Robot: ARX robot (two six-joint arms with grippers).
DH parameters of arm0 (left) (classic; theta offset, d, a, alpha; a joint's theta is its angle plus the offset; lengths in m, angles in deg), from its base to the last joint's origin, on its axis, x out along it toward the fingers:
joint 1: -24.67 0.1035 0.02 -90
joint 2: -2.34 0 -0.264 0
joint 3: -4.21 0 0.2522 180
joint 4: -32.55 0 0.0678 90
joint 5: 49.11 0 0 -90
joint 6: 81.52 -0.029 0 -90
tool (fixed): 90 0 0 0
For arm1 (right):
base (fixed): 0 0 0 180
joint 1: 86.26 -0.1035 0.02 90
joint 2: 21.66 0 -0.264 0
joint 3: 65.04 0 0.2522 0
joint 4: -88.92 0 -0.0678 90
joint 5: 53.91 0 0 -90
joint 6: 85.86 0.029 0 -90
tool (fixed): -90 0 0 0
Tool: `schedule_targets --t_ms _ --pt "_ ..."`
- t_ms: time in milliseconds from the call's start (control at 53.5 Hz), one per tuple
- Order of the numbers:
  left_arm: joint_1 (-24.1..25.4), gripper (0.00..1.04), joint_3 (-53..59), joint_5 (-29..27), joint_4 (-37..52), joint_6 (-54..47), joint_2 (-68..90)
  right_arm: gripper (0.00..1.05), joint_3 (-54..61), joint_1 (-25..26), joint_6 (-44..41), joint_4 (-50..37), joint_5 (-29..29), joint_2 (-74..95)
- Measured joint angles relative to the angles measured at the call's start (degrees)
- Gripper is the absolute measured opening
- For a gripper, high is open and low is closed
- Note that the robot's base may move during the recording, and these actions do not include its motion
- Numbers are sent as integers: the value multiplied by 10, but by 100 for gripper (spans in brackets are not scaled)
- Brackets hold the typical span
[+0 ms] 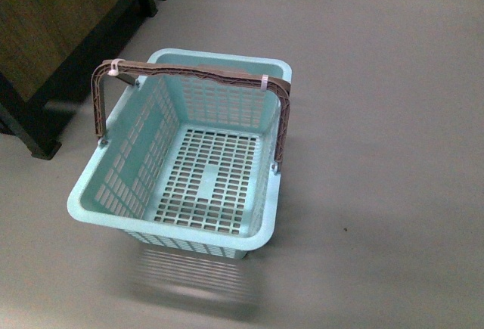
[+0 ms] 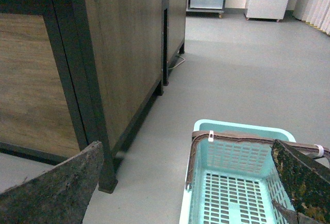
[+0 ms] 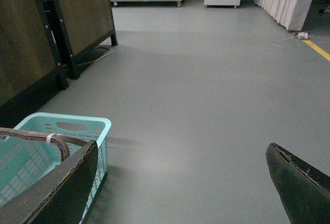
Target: Pick lemon and mango into basket
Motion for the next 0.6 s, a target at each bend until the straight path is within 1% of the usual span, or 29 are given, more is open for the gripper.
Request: schedule_targets --t_ms 580,598 --pt "0 98 0 0 0 0 0 96 0 0 0 0 0 0" --pt "-6 98 -9 -18 -29 22 13 96 0 0 0 0 0 0"
